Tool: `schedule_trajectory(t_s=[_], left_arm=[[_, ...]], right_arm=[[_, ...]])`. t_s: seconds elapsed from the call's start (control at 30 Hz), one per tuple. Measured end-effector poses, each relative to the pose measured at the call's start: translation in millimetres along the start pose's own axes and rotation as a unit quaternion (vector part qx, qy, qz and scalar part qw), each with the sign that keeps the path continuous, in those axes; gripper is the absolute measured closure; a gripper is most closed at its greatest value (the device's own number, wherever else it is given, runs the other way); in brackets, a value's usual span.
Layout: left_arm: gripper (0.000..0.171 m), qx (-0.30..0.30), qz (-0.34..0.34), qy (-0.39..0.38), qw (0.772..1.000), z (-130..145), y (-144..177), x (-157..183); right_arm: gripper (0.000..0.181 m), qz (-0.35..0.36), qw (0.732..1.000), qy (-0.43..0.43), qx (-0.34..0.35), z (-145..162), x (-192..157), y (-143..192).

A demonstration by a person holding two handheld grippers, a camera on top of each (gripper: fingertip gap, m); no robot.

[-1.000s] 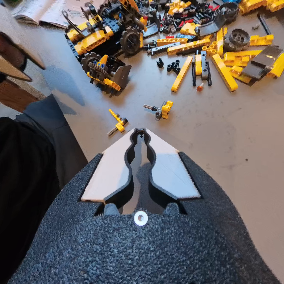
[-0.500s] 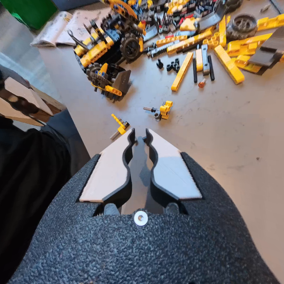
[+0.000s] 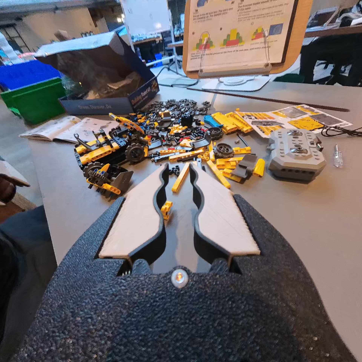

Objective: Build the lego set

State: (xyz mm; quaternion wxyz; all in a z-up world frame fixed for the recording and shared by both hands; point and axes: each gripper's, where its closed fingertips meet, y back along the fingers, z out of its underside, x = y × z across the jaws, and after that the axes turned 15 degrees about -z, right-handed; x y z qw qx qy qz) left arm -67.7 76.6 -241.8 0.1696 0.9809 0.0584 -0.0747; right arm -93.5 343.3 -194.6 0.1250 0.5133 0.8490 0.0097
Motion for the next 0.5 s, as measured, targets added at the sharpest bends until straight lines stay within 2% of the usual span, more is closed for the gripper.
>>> schedule_trajectory(t_s=[0.27, 0.5], left_arm=[[0.125, 0.024, -0.014, 0.038, 0.999, -10.0, -8.5, -23.9], [0.12, 0.035, -0.009, 0.053, 0.998, -15.3, -14.3, -32.5]], right_arm=[[0.153, -0.027, 0.995, -0.037, 0.087, -18.5, 8.2, 15.5], [0.153, -0.023, 0.998, 0.0, 0.058, -14.7, 0.9, 8.9]])
